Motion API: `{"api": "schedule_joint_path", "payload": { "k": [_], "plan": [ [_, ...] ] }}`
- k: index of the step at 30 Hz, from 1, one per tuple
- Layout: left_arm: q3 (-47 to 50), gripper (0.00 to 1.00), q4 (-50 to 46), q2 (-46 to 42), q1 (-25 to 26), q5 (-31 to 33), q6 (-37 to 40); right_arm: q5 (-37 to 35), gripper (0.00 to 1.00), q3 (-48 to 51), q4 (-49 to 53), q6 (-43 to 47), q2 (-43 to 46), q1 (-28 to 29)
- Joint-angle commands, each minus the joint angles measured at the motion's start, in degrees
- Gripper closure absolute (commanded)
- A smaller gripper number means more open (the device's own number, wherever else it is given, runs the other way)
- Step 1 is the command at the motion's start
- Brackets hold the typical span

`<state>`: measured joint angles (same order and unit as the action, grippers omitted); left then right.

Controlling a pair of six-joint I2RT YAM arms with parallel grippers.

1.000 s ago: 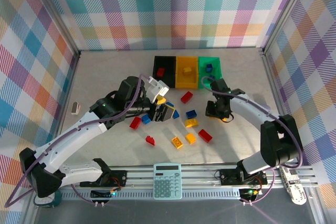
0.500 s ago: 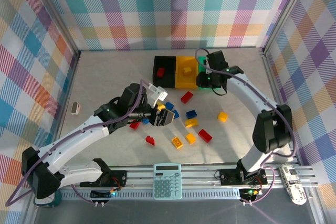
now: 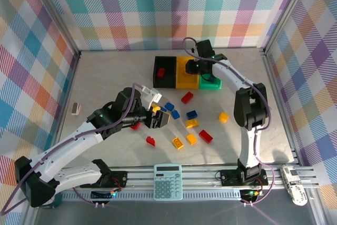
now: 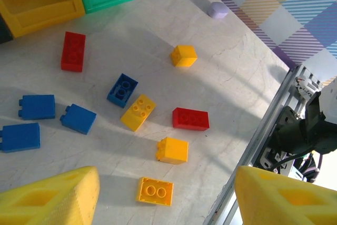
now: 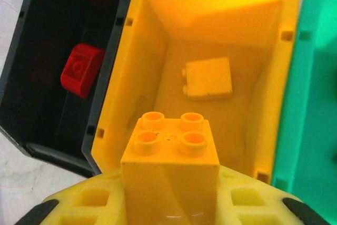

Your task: Sort the legos into containers by color

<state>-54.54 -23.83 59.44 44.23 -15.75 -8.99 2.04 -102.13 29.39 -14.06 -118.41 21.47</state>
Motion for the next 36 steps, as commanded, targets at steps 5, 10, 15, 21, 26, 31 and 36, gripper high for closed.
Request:
{"api": "schedule_joint_path", "payload": {
  "k": [5,10,15,21,26,31,36],
  "plan": [
    [0.67,0.32,-2.25,-0.05,0.71,1.91,-0.41,1.3,0.55,-10.12,4.55,1.01,-5.46,0.47],
    [0.73,0.32,-2.53,-0.07,0.62,2.44,-0.4,1.0,0.44,-11.16,5.84,1.54,-4.74,0.49],
    [0.78,0.32,-3.06,0.02,0.63,3.33,-0.42,0.15,0.44,-8.77,6.31,2.11,-1.43,0.45],
    [1.24,0.32,-3.74,0.22,0.72,4.56,-0.98,2.44,0.44,2.26,3.5,3.8,7.09,0.5],
    [1.62,0.33,-4.21,2.12,0.94,4.87,-2.76,5.35,0.44,17.75,-1.36,6.61,19.51,0.5],
    [1.5,0.33,-6.91,4.67,3.48,9.74,-5.38,5.25,0.42,32.73,-2.57,4.43,33.51,0.58],
    [0.97,0.33,-7.88,9.25,9.82,15.95,-9.17,5.2,0.41,45.58,-1.53,1.09,47.49,1.95]
  ]
}}
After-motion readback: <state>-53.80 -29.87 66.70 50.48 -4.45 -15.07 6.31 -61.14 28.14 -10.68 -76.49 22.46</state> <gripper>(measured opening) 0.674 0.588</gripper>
